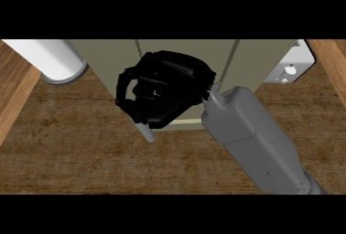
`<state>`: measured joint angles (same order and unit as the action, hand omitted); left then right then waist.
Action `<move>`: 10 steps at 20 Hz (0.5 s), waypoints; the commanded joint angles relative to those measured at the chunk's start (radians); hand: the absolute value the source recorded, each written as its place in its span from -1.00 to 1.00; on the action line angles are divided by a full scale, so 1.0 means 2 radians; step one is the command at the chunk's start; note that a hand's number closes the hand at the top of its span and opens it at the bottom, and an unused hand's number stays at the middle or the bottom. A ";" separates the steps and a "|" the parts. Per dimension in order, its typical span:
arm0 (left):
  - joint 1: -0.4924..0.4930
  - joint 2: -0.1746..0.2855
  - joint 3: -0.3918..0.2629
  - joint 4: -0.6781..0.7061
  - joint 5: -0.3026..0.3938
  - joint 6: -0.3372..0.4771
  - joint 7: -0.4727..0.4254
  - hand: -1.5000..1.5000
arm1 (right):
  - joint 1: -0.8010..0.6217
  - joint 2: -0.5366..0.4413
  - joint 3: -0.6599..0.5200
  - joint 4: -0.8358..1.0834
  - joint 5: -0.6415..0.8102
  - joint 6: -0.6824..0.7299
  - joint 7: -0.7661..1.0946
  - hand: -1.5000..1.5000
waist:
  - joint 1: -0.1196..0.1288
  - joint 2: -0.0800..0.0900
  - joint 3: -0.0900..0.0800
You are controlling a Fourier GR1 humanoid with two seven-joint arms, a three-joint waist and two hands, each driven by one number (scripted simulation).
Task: Pick up the bottled water, place it into the cabinet and close the cabinet
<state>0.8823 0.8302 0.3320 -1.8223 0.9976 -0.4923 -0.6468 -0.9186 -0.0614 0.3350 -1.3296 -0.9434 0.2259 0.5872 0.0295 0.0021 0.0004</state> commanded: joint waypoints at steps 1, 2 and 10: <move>0.003 -0.009 0.012 -0.019 0.012 -0.025 0.011 -1.00 | -0.018 -0.002 -0.042 0.074 0.021 0.019 -0.039 1.00 | 0.001 0.001 0.000; 0.004 -0.031 0.009 0.009 -0.011 -0.053 -0.004 -1.00 | 0.002 -0.010 -0.037 0.058 0.030 0.037 -0.048 1.00 | -0.002 0.000 0.000; -0.024 -0.036 0.025 -0.008 -0.002 -0.030 0.049 -1.00 | -0.062 -0.019 -0.074 0.132 0.099 0.070 -0.123 1.00 | -0.003 0.001 0.000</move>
<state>0.8588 0.7636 0.3724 -1.8313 0.9844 -0.5356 -0.5696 -0.9636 -0.0676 0.2711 -1.1528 -0.7898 0.3727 0.4057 0.0282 -0.0034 -0.0019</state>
